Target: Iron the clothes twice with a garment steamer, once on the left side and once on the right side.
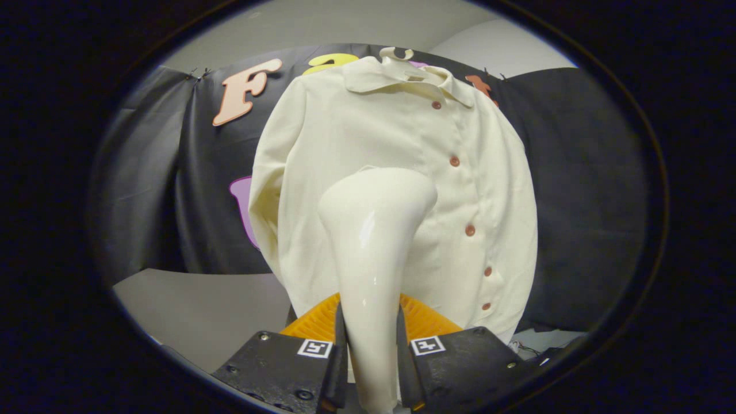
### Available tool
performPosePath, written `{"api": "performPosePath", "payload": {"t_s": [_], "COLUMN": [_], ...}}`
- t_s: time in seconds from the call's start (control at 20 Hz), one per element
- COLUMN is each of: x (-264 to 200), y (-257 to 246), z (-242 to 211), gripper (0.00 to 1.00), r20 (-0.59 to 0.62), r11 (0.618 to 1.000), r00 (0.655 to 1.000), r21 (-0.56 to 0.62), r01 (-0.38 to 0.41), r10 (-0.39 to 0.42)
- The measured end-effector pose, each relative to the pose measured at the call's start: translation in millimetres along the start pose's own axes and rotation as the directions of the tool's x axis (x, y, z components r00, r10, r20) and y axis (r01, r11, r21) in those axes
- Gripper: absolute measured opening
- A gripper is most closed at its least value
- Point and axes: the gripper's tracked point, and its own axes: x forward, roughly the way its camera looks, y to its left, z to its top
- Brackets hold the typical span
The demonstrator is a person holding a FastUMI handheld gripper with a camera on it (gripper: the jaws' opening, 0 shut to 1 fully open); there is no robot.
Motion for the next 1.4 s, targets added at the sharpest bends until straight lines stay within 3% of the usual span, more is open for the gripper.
{"api": "performPosePath", "payload": {"t_s": [0.5, 1.4], "x": [-4, -6], "y": [-5, -5], "z": [-72, -162], "gripper": [0.36, 0.36], "r20": [-0.059, -0.034], "r11": [1.000, 1.000], "r00": [0.998, 0.999], "r21": [-0.012, 0.004], "r01": [-0.004, -0.029], "r10": [0.004, 0.029]}}
